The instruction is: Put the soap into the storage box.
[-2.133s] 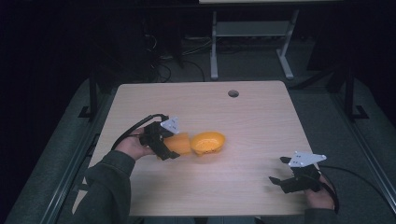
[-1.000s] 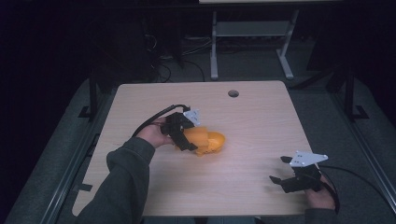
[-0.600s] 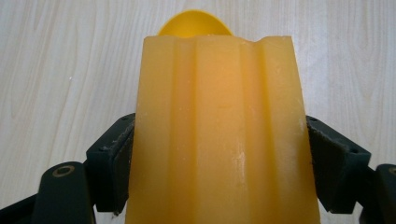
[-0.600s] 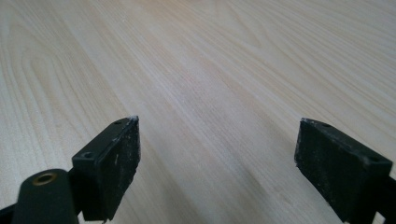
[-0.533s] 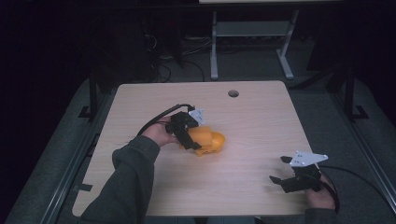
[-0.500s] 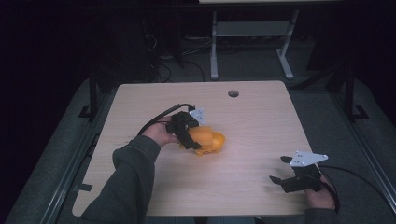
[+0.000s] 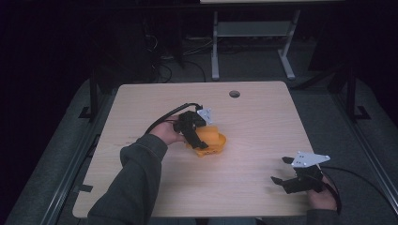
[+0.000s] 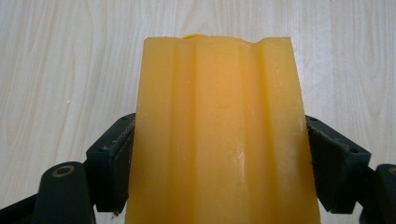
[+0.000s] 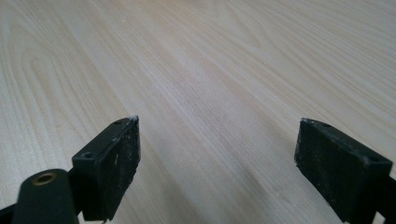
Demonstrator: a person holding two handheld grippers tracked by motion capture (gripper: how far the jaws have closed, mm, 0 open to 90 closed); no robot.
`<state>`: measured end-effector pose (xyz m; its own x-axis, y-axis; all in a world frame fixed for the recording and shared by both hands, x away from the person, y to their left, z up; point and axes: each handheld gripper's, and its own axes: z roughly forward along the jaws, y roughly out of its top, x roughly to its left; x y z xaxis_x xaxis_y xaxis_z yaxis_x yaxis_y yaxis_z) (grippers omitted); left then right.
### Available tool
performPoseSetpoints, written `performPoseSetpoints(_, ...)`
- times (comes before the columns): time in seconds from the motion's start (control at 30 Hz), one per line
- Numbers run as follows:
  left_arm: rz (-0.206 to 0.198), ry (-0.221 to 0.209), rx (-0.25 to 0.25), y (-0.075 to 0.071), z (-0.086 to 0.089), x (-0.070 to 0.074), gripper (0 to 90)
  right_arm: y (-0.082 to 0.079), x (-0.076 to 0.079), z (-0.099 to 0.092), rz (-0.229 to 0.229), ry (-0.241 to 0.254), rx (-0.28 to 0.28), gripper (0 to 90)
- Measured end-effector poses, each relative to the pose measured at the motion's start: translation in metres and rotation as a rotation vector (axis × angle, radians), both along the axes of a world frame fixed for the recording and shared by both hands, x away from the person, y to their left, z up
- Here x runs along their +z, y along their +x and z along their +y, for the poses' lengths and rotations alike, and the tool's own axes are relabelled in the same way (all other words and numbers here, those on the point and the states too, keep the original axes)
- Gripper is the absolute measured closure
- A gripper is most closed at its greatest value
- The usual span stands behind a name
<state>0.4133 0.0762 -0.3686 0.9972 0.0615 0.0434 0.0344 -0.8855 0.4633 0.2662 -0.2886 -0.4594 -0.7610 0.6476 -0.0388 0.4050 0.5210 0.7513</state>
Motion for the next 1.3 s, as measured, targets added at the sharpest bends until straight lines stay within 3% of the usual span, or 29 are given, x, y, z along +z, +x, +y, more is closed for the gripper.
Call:
performPoseSetpoints(0.8, 0.002, 0.020, -0.033, 0.009, -0.026, -0.009, 20.9, 0.000, 0.000, 0.001, 0.003, -0.001, 0.001, 13.7)
performPoseSetpoints(1.3, 0.038, 0.051, -0.030, 0.015, -0.024, -0.020, 20.9, 0.000, 0.001, 0.001, 0.001, -0.003, 0.000, 13.7)
